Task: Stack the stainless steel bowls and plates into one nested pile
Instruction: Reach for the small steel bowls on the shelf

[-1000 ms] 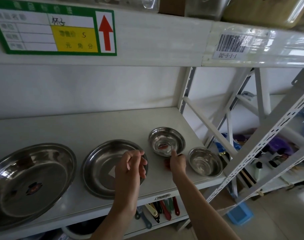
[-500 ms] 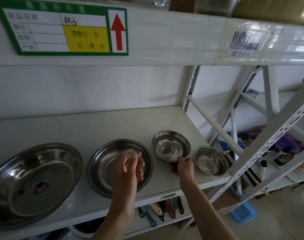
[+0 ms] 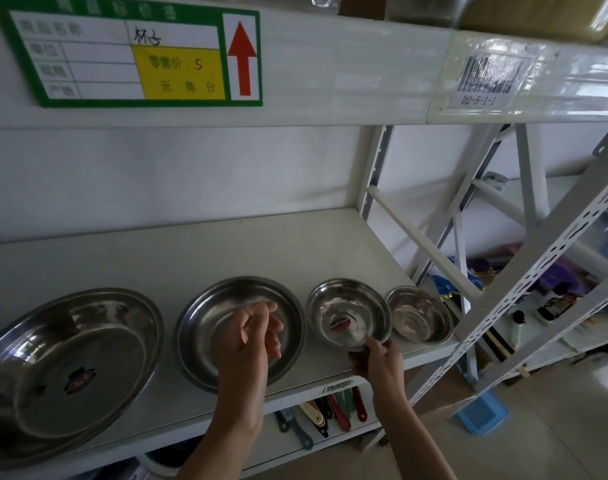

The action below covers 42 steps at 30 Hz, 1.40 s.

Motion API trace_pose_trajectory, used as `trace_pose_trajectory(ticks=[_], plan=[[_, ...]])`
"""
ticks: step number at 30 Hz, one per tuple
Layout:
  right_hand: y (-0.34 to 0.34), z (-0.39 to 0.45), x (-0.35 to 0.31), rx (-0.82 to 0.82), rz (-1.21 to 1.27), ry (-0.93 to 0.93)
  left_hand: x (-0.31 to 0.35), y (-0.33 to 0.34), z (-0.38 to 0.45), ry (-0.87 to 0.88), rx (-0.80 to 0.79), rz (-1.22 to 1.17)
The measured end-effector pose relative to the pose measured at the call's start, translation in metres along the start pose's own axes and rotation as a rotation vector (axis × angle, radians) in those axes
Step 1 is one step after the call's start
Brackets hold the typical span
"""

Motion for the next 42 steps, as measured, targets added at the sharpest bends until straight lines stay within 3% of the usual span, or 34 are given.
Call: trace_pose_trajectory(ticks=[19, 28, 42], plan=[[-0.003, -0.006, 0.009, 0.014, -0.104, -0.041, 0.002, -0.014, 0.007, 0.009, -0.025, 0.027], [-0.027, -0.032, -0.008, 0.291, -0.093, -0.163, 0.006, -0.02, 0.01, 0.026, -0.024, 0.016], [0.057, -0.062, -0.106, 0.108, -0.114, -0.414, 0.022, -0.034, 0.013, 0.063, -0.003, 0.018]])
Point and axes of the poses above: each hand's wrist, its own z-axis towards the middle knuckle, its own y-axis out of the palm, x = y × z, the point moved 7 cm from there along z, towards the middle knuckle, and after that the axes turned 6 degrees about y, right-handed, at the moved point
